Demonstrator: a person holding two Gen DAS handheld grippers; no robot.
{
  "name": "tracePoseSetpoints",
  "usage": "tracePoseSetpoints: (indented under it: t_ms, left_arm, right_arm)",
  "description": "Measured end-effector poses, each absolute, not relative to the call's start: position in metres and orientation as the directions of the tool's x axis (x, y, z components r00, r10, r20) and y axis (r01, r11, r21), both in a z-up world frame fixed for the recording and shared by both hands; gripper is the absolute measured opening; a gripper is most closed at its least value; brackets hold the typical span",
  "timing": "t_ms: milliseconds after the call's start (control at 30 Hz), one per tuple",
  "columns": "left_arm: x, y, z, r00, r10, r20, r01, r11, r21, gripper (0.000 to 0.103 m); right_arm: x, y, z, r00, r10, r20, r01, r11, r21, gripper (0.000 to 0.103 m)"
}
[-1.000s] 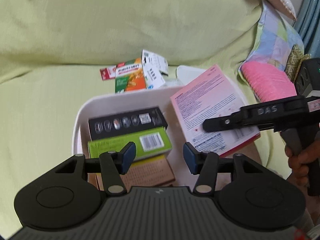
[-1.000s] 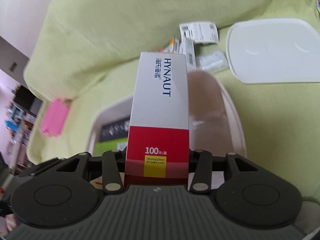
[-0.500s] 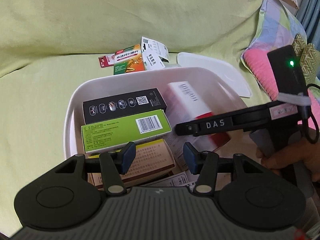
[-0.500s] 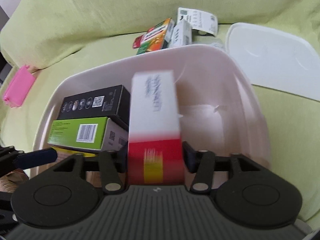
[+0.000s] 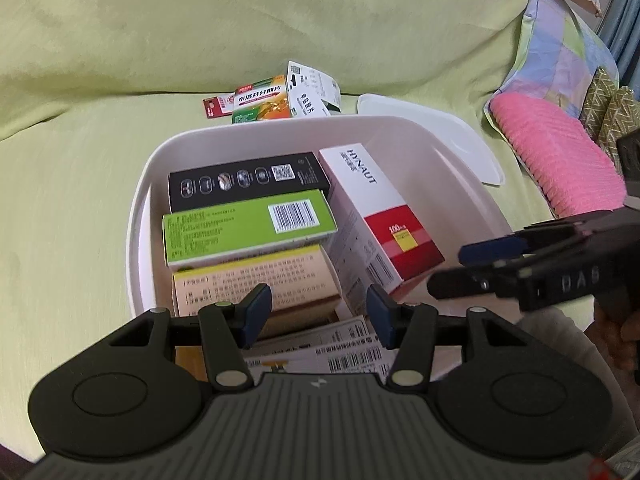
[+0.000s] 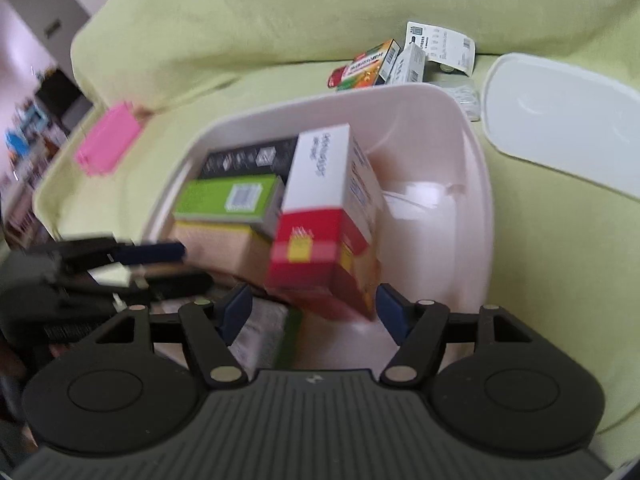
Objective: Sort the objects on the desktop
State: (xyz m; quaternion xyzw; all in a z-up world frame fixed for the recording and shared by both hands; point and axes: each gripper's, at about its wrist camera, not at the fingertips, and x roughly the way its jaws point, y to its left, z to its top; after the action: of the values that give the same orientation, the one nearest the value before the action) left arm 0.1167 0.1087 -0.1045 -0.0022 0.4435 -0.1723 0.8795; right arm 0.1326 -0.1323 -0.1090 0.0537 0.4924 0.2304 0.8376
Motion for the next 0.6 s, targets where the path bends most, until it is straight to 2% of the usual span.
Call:
tracePoseSetpoints:
  t_ms: [100, 167, 300, 467, 600]
  left_arm:
    - [0.113, 0.107, -0.105, 0.545, -0.296, -0.784, 0.298, 0.943, -0.148, 0.056]
    - [0.111, 0.105, -0.105, 0.545, -0.285, -0.788, 0.297, 0.945, -0.137, 0.056]
    - [0.107, 0.104, -0.105, 0.543, -0.281, -0.791, 0.299, 0.945, -0.13, 0.056]
    - [0.108, 0.104, -0.107, 0.541, -0.274, -0.795, 0.298, 0.947, -0.124, 0.056]
    - [0.109, 0.105, -0.109, 0.537, -0.273, -0.798, 0.296, 0.947, -0.125, 0.056]
  right_arm:
    - [0.128, -0.121, -0.111, 0.405, 0.394, -0.825, -0.395, 0.889, 0.231, 0.054]
    - [0.125, -0.112, -0.111, 0.427, 0.35, -0.834, -0.436, 0.888, 0.149, 0.04]
    - [0.123, -0.101, -0.112, 0.459, 0.297, -0.837, -0.483, 0.875, 0.046, 0.034]
    - [0.13, -0.098, -0.113, 0.464, 0.302, -0.833, -0.495, 0.868, 0.04, 0.028]
    - [0.135, -0.092, -0.116, 0.474, 0.317, -0.822, -0.501, 0.864, 0.044, 0.028]
